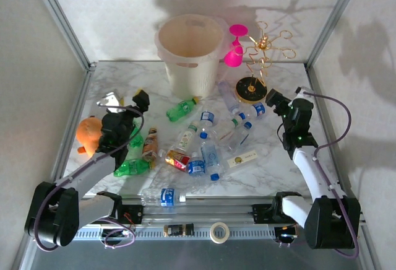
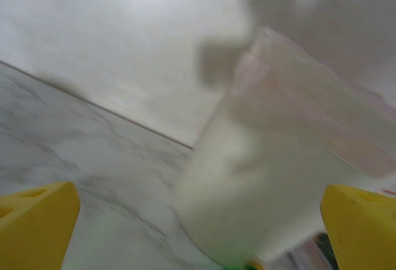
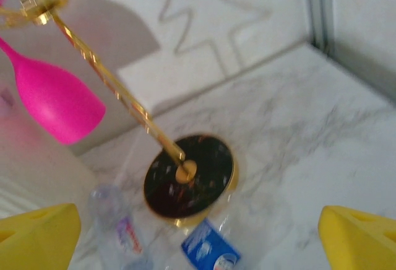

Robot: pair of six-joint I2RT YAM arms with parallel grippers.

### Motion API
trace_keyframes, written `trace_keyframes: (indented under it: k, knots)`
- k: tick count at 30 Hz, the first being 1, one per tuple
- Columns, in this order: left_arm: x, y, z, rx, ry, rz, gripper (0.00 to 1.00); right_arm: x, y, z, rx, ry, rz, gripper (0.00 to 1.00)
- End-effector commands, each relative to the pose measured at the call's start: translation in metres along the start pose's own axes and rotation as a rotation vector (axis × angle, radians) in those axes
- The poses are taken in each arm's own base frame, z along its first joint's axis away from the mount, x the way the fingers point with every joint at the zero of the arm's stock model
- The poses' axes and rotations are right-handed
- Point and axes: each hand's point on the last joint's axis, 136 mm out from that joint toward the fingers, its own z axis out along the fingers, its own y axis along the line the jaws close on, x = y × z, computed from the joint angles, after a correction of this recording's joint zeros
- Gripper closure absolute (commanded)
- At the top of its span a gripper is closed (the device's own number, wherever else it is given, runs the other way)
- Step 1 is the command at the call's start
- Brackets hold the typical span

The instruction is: Put the plastic bottles in the bin

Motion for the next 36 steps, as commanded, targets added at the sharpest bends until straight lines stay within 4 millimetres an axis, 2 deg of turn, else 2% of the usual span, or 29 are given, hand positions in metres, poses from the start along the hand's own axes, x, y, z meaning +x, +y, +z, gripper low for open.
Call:
trace_keyframes:
  k: [1,5,7,14,16,20,26,36]
  knots:
    - [0.021,-0.024,-0.001,0.079,0.077,-0.115,0.01,0.038,0.002,0.004,-0.011,0.194,0.127,0.01]
    - [0.039,-0.041,0.000,0.116,0.126,-0.163,0.01,0.051,0.006,0.025,-0.022,0.256,0.202,0.01]
    - [0.047,-0.044,-0.001,0.106,0.143,-0.177,0.01,0.061,0.006,0.038,-0.015,0.297,0.233,0.01]
    - [0.073,-0.029,-0.010,0.058,0.200,-0.204,0.01,0.095,0.007,0.082,-0.023,0.409,0.316,0.06]
    - [0.077,-0.023,-0.015,0.041,0.208,-0.197,0.00,0.105,0.001,0.093,0.007,0.429,0.335,0.06]
    - [0.077,-0.010,-0.026,-0.005,0.203,-0.180,0.00,0.119,-0.007,0.112,0.044,0.453,0.361,0.09]
    - [0.071,0.004,-0.039,-0.049,0.172,-0.156,0.00,0.125,-0.012,0.134,0.079,0.442,0.383,0.11]
    - [0.059,0.008,-0.045,-0.067,0.130,-0.150,0.01,0.148,-0.030,0.155,0.171,0.466,0.423,0.16]
